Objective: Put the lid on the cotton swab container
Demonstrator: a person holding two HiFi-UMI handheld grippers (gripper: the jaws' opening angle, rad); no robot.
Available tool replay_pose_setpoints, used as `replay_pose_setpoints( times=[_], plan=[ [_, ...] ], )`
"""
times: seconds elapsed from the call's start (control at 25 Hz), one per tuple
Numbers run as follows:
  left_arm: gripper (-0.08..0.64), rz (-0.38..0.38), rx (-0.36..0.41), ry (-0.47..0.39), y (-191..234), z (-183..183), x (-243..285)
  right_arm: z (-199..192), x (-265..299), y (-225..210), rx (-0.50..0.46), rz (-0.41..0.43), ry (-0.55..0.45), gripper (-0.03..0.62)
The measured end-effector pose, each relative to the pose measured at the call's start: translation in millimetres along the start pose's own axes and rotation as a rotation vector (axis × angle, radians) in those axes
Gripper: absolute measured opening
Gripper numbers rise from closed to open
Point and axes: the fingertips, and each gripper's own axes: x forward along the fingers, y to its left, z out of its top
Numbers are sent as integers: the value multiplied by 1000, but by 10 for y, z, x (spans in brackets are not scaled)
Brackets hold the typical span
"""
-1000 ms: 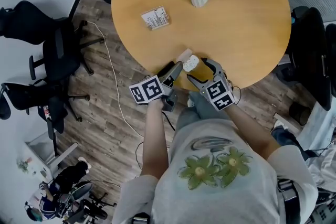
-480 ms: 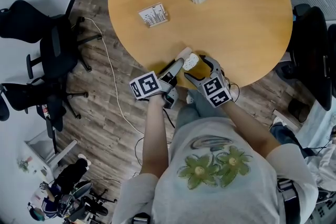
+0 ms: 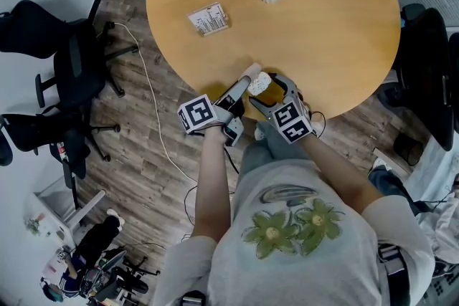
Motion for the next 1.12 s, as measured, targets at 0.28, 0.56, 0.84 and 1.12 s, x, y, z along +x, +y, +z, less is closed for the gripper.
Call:
replay_pose_setpoints(
  times=[0.28,0.56,0.84,1.12],
  plan=[
    [201,-12,-17,-2,-9,26,0,4,15,-17,-9,0,-2,351],
    [198,-5,-17,-1,2,27,4,11,21,-29,-19,0,-7,350],
    [203,16,54,21,-25,-11,-18,-1,28,-11,-23,5,-1,350],
    [253,-8,66,27,-110,-9,-11,11,30,-23,-29,4,-3,350]
  ],
)
